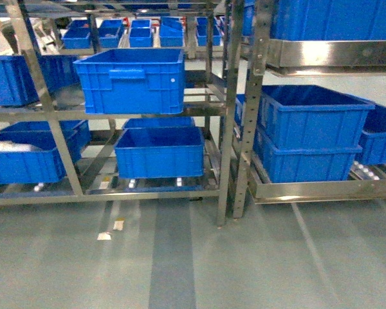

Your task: Pick red block from blue box to shelf

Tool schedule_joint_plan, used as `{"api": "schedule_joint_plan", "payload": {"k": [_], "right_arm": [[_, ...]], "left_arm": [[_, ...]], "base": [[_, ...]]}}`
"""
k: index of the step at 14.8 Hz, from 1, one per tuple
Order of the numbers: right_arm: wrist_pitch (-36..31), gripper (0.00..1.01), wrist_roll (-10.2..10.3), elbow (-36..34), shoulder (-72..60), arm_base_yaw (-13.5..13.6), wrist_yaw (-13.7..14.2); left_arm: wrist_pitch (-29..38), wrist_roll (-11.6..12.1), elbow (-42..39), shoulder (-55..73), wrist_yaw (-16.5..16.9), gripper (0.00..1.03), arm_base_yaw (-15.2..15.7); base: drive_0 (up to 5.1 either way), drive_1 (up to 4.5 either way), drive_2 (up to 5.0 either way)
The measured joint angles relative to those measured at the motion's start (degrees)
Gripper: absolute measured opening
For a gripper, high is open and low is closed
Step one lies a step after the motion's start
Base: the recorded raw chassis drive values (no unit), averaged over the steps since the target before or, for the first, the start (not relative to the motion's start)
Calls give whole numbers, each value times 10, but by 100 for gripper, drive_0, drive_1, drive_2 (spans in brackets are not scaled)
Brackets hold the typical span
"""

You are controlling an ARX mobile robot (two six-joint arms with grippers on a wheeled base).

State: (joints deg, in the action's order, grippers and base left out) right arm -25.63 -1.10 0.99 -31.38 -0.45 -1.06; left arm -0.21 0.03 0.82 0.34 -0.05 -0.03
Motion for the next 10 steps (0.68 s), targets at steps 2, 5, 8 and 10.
{"api": "schedule_joint_plan", "payload": {"k": [2, 5, 8, 10], "right_arm": [[0, 27, 0, 0, 0, 0, 0], [1, 27, 0, 0, 0, 0, 0], [1, 27, 0, 0, 0, 0, 0], [-1, 27, 0, 0, 2, 0, 0]], "left_arm": [[0, 0, 0, 0, 0, 98, 0], [0, 0, 0, 0, 0, 98, 0], [0, 0, 0, 0, 0, 98, 0], [2, 0, 0, 0, 0, 98, 0]], "base": [[-154, -154, -154], [-154, -154, -154], [-154, -154, -154], [-154, -154, -154]]}}
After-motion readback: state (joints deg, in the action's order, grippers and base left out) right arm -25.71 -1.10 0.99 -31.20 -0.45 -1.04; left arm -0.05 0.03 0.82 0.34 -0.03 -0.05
